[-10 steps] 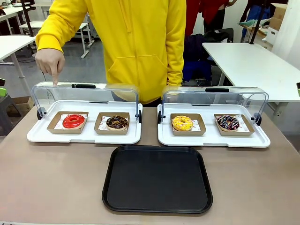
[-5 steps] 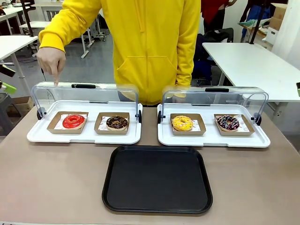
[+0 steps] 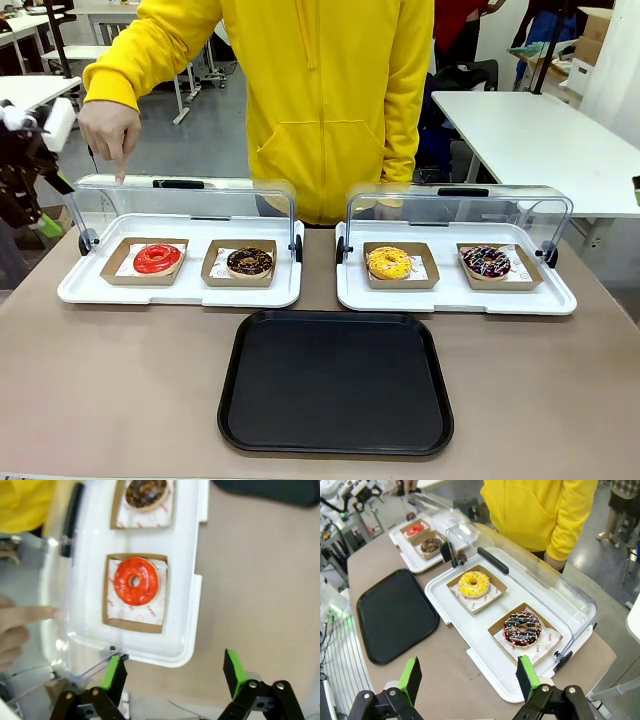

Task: Move the first donut from the left to the tray.
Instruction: Pick up the Paper togo box containing the Donut indicated by the person and place it on the Handle tray.

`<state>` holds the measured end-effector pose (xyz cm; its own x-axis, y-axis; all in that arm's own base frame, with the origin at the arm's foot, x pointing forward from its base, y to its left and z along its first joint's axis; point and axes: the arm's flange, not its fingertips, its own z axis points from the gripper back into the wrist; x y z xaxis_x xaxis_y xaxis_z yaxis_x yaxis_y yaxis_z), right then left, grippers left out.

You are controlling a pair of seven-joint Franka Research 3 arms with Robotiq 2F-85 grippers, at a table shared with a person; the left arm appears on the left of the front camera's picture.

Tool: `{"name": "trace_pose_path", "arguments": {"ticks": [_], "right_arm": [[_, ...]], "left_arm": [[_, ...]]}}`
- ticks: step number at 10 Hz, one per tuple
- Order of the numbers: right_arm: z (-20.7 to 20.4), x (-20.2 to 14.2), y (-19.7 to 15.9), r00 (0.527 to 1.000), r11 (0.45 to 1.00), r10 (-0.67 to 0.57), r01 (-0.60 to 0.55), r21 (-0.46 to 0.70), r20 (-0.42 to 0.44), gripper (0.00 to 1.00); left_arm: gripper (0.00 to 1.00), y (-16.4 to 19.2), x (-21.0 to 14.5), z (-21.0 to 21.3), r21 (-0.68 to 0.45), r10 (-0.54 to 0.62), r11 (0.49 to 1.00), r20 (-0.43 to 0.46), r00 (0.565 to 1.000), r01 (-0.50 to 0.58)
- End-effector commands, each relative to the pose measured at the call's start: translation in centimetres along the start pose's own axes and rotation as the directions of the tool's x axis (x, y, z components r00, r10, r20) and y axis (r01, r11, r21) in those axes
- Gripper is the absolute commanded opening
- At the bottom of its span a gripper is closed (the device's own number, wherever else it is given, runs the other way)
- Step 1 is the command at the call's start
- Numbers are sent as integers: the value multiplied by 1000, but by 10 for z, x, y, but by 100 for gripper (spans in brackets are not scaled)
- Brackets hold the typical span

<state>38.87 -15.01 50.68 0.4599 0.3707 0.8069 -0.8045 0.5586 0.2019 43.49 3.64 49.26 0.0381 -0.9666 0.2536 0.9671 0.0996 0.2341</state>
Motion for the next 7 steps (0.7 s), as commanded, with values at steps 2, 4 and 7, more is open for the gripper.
{"name": "trace_pose_path", "arguments": {"ticks": [2,4,7], "right_arm": [[0,2,-3,999,1000,24,-24,3,28,100],[0,2,-3,999,1000,24,-24,3,28,100],[0,2,-3,999,1000,24,-24,3,28,100]], "left_arm": [[100,17,-2,-25,-14,-42,999,-62,997,41],[100,21,-2,-56,-15,-96,995,-75,993,95],[100,34,-3,-100,-43,-141,989,-78,987,138]]}}
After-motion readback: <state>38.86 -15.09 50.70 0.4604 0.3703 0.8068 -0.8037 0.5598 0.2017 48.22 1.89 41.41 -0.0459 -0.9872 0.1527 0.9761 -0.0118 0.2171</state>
